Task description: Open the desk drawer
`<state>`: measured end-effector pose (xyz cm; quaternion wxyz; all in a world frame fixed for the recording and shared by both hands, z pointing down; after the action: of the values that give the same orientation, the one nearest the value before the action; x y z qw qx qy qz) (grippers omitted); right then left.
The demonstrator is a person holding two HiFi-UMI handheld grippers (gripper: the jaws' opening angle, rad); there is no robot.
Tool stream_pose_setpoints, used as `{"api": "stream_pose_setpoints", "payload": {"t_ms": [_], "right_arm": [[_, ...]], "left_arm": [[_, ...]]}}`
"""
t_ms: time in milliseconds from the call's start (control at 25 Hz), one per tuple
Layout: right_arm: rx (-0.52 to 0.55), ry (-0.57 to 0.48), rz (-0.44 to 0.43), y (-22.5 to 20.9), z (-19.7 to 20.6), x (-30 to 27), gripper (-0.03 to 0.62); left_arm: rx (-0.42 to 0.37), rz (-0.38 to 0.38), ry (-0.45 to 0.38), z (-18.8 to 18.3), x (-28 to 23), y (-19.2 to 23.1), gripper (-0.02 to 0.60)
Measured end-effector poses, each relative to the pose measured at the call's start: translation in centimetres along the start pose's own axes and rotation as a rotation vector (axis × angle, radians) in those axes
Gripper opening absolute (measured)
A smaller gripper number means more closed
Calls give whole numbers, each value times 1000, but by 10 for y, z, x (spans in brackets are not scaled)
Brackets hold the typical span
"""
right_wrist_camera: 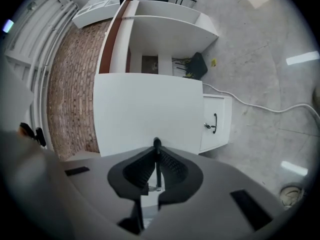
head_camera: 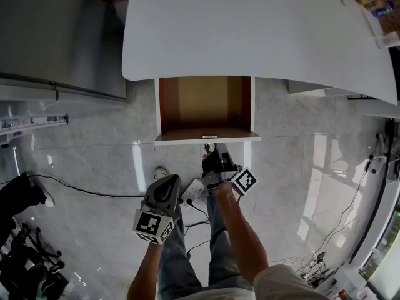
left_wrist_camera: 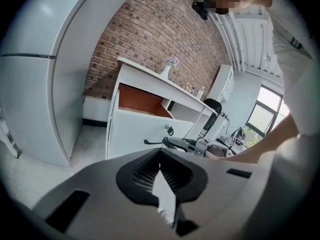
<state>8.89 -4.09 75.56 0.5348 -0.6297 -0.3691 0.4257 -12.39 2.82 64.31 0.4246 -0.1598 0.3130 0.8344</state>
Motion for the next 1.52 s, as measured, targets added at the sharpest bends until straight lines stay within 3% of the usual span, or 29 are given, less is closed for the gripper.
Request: {"api": "stream_pose_setpoints", "payload": {"t_ms": [400,1320,1400,1480,1520], "right_arm": [[-22,5,119,-31,10,22,37],[-24,12,69,-46,3,21,38],[-49,-16,67,-48,3,26,70],[-87,-45,67,-54,4,34,183],[-98,-46,69,-57,5,38,196]], "left_arm": [[22,12,3,6,-2,-3,12],[27,21,-1,8,0,-8,12],[23,22,-5,6,0,-8,12],[20,21,-10,4,1,-7,12],[19,21,-12,3,0,-7,12]]}}
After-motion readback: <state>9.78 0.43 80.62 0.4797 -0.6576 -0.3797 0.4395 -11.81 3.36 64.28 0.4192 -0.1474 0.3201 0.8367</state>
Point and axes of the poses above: the fingertips, and each gripper's own axes: x backward along the fingers, y to its left, z out of its underside, the point moved 8 cm from there along x, backward along the fingers, and after that the axes turned 3 degrees about y, right-handed, at the moved point
